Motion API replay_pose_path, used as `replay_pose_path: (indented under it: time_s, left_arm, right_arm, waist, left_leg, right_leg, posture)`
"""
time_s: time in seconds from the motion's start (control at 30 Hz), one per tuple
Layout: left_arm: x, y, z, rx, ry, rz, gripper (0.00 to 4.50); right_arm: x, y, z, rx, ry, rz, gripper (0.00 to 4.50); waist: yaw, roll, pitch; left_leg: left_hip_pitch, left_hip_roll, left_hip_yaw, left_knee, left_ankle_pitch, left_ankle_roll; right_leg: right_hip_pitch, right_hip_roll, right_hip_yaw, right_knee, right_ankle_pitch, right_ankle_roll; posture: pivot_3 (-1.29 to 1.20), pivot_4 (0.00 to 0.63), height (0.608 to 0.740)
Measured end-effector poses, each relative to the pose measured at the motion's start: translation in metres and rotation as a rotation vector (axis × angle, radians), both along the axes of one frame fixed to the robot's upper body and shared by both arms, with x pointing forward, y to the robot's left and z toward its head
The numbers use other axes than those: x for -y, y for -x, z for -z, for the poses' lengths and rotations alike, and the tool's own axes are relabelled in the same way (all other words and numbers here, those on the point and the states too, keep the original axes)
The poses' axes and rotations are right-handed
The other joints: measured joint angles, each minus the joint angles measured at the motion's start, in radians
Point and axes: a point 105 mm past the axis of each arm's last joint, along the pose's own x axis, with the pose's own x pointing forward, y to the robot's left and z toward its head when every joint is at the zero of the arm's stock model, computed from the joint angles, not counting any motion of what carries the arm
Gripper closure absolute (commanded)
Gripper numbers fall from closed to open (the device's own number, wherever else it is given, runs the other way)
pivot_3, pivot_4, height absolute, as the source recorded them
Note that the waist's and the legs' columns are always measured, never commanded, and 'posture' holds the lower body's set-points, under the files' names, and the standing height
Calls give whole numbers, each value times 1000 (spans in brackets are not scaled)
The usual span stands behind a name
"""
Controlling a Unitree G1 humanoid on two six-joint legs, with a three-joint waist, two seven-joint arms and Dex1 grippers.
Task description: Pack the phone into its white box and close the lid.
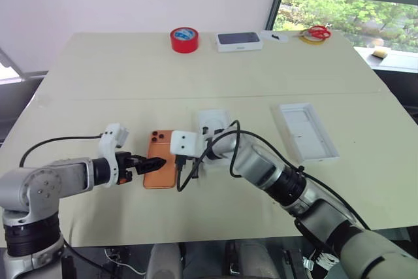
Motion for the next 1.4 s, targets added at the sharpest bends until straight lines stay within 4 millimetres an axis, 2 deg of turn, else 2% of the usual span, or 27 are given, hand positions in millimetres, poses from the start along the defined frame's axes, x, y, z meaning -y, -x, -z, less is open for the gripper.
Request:
replay_pose_path:
  time_s: [0.93, 1.2, 1.4]
  left_arm:
    - [14, -10, -1, -1, 72, -46, 20]
    - [13, -16, -2, -14, 188, -99, 20]
    - [42, -17, -2, -25, 214, -13, 20]
  right_arm:
    - [11, -9, -1, 15, -5, 56, 4500]
    - [13, -12, -2, 17, -8, 71, 4500]
    - [7, -8, -2, 10, -18, 49, 4500]
  waist:
    - [1, 0, 0]
    - [0, 0, 0]
    - [-7, -2, 1]
  left_leg:
    - [0, 0, -1, 0, 0, 0]
    - [0, 0, -1, 0, 0, 0]
    - [-1, 0, -1, -1, 0, 0]
  right_leg:
    - [0, 0, 0, 0, 0, 0]
    - [0, 0, 0, 0, 0, 0]
    - [-1, 1, 0, 0, 0, 0]
  posture:
    - [0, 150, 730]
    - [0, 150, 730]
    - [0, 150, 730]
